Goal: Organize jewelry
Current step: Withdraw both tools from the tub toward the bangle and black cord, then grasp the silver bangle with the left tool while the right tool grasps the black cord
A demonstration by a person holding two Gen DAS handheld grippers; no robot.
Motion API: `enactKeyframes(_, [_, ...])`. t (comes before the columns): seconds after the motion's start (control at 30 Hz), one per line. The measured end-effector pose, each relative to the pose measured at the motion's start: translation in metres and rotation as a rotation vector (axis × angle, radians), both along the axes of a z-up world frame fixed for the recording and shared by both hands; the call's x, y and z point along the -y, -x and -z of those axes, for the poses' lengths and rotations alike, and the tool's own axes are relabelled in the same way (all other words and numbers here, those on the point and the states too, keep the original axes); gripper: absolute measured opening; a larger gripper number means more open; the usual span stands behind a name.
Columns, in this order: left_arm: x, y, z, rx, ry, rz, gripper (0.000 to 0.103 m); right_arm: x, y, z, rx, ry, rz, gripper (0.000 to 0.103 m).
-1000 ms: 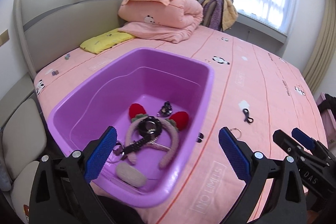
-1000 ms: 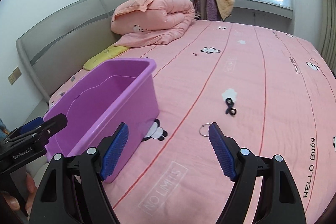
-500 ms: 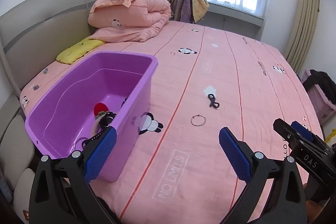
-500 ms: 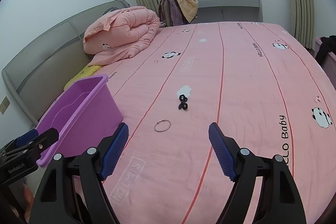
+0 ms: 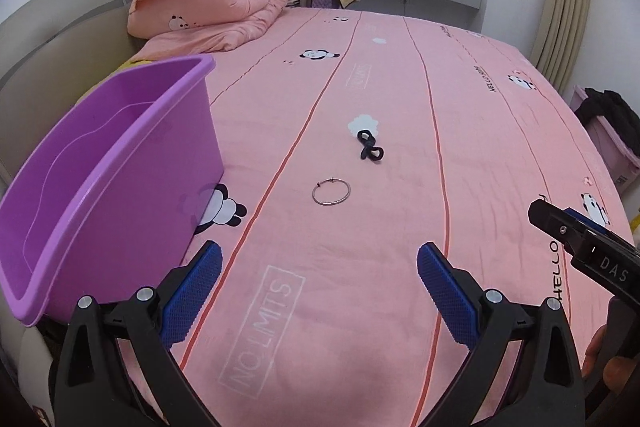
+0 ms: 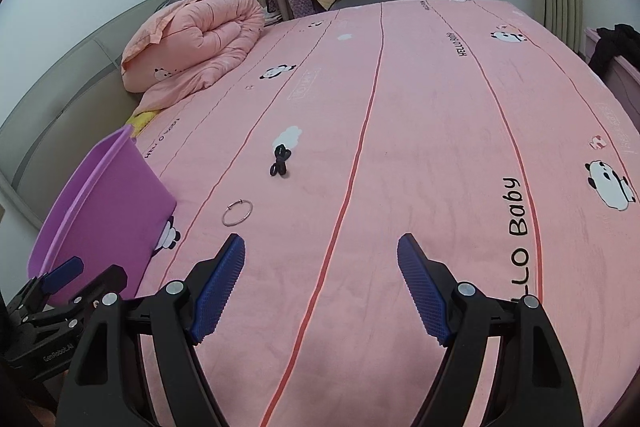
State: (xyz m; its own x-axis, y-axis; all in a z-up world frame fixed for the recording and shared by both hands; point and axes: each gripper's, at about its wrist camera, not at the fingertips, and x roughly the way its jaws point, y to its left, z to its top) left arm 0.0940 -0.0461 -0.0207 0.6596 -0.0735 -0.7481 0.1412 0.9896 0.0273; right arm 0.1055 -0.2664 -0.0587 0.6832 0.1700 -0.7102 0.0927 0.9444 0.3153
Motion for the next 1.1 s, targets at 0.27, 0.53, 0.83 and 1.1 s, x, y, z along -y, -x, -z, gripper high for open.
enactKeyframes(0.27, [0.005, -0.063, 0.051, -0.061, 0.013, -0.077, 0.096, -0.023, -0.093, 0.040, -0.074, 0.047, -0.150, 0.075])
enactKeyframes(0.53, [0.001, -0.118, 0.100, -0.117, -0.033, -0.169, 0.096, -0.040, -0.175, 0.080, -0.115, 0.069, -0.248, 0.075])
enactKeyframes(0.83, [0.004, -0.145, 0.132, -0.141, -0.013, -0.192, 0.096, -0.062, -0.230, 0.103, -0.129, 0.130, -0.324, 0.075])
enactKeyframes(1.1, [0.009, -0.160, 0.141, -0.145, -0.001, -0.197, 0.096, -0.073, -0.253, 0.120, -0.132, 0.201, -0.322, 0.075])
